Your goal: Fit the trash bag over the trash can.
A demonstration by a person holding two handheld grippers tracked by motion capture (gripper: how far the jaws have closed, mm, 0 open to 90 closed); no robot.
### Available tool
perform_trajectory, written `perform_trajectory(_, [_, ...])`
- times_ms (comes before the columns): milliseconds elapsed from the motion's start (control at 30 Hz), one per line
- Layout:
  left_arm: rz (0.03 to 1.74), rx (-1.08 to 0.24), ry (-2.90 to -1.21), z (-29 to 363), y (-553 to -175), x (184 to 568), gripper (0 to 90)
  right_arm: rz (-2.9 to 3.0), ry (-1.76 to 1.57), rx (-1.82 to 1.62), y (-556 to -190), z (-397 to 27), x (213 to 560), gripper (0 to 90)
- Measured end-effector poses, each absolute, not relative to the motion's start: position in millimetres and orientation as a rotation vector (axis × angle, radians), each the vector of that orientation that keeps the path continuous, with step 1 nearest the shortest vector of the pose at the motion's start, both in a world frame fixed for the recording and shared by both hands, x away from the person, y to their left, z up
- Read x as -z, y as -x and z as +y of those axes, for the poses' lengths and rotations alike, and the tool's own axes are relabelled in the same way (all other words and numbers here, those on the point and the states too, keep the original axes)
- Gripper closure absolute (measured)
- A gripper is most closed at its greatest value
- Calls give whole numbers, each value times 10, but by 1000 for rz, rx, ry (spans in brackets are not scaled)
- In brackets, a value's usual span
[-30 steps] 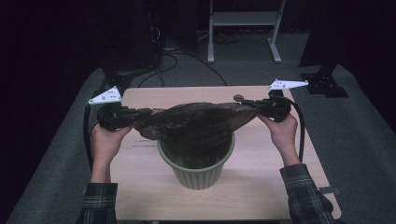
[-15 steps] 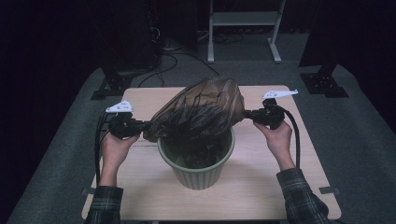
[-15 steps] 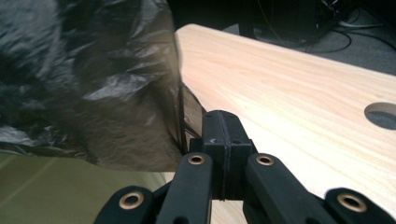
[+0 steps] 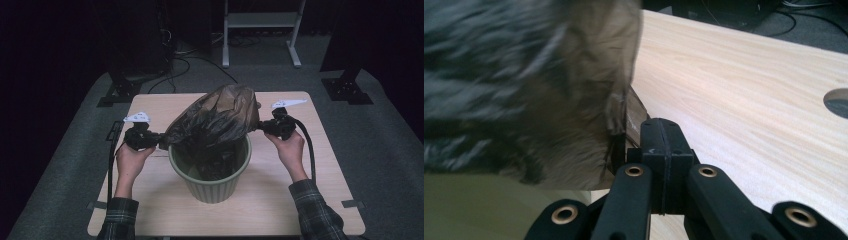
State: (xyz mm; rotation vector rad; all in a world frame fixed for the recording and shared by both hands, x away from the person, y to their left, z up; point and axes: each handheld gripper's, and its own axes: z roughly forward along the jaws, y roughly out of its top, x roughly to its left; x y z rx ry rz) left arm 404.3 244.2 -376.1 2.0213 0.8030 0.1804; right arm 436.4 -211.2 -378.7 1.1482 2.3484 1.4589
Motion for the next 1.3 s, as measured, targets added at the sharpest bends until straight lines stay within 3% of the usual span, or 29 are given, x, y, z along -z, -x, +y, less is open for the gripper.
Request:
perform_trajectory(200, [801,-150,-2011,2495,-3966,3863,893,2368,-1178,-1444,-4334,-2168,3920,899])
perform_trajectory(233, [792,-150,-2002,2507,-3956,3856,893,2371,-1165,-1455,-4328,-2180,3922,881])
perform_trajectory(267, [781,-149,-1989,2520,-3945,3842,893,2367,-1159,-1463,-4322,-2190,3912,782])
perform_trajectory(333, [768,-153,-1970,2539,-3923,3800,893,2306,-1167,-1501,-4307,-2245,3832,694])
perform_trajectory(633, [682,-158,-1895,2556,-3817,3610,892,2174,-1103,-1659,-4212,-2461,3375,581])
perform_trajectory(800, [633,-177,-1878,2514,-3735,3488,888,2207,-968,-1782,-4127,-2294,3176,443])
perform_trajectory(933, [606,-189,-1879,2487,-3683,3429,886,2264,-894,-1822,-4111,-2087,3152,405])
perform_trajectory(1067, [592,-193,-1875,2483,-3647,3408,883,2307,-863,-1820,-4112,-1937,3153,445])
perform_trajectory(1100, [586,-194,-1870,2485,-3620,3398,883,2339,-849,-1767,-4104,-1845,3157,622])
perform_trajectory(1133, [582,-197,-1868,2485,-3609,3396,883,2349,-841,-1747,-4100,-1822,3160,721])
perform_trajectory(1233, [573,-195,-1858,2490,-3567,3388,883,2377,-819,-1713,-4071,-1777,3178,898])
perform_trajectory(1300, [566,-200,-1852,2500,-3527,3374,884,2365,-803,-1719,-4020,-1794,3176,900])
